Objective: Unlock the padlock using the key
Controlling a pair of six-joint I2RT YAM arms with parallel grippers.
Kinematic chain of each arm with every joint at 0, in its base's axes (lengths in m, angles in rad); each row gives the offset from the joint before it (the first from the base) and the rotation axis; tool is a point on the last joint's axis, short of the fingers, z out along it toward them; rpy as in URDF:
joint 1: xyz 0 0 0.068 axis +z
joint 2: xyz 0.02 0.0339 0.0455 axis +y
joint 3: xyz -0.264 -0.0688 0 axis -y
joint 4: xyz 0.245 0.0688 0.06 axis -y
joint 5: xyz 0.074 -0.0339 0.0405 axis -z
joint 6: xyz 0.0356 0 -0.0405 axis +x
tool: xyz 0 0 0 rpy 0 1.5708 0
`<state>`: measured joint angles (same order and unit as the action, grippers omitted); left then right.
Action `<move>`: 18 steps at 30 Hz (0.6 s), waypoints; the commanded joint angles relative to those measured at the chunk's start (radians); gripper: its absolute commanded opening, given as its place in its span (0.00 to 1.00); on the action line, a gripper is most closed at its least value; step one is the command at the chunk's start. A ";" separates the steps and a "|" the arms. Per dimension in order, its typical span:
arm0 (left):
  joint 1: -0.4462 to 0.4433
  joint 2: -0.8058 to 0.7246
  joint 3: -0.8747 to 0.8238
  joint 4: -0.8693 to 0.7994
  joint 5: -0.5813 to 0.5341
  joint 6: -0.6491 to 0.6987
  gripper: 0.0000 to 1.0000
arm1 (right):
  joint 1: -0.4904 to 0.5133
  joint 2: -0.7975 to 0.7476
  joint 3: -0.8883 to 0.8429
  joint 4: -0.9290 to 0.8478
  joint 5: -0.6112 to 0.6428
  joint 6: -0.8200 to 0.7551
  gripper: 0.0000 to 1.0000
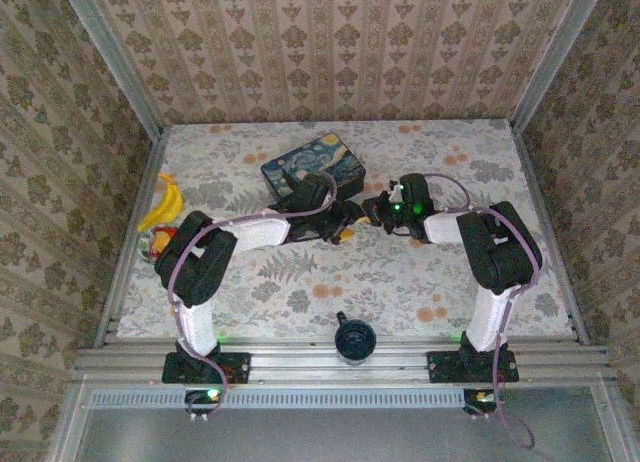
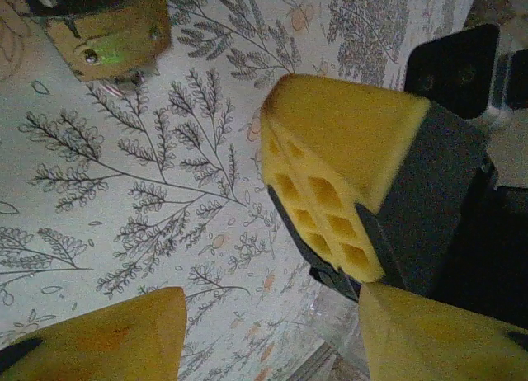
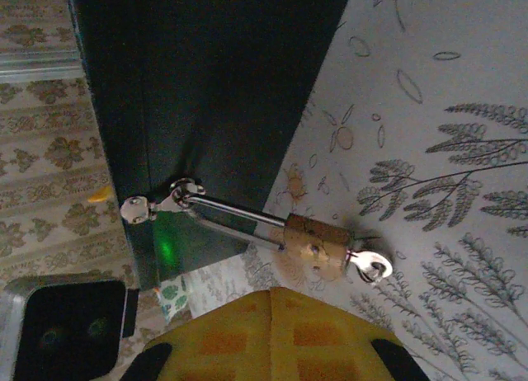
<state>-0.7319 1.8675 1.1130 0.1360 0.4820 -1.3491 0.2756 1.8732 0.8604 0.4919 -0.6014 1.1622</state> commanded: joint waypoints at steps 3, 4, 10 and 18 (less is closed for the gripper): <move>0.023 -0.093 -0.041 0.001 -0.009 0.011 0.91 | 0.005 -0.001 -0.021 0.025 0.061 0.008 0.00; 0.028 -0.109 -0.049 -0.001 -0.019 0.014 0.99 | 0.006 -0.005 -0.020 0.014 0.066 -0.004 0.00; 0.063 -0.240 -0.064 -0.074 -0.089 0.101 1.00 | 0.020 -0.056 0.010 -0.114 0.109 -0.125 0.08; 0.116 -0.379 0.015 -0.354 -0.331 0.422 1.00 | 0.086 -0.131 0.116 -0.436 0.263 -0.430 0.29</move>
<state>-0.6334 1.5303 1.0809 -0.0635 0.2863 -1.1069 0.3359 1.7905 0.9207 0.2249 -0.4374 0.9058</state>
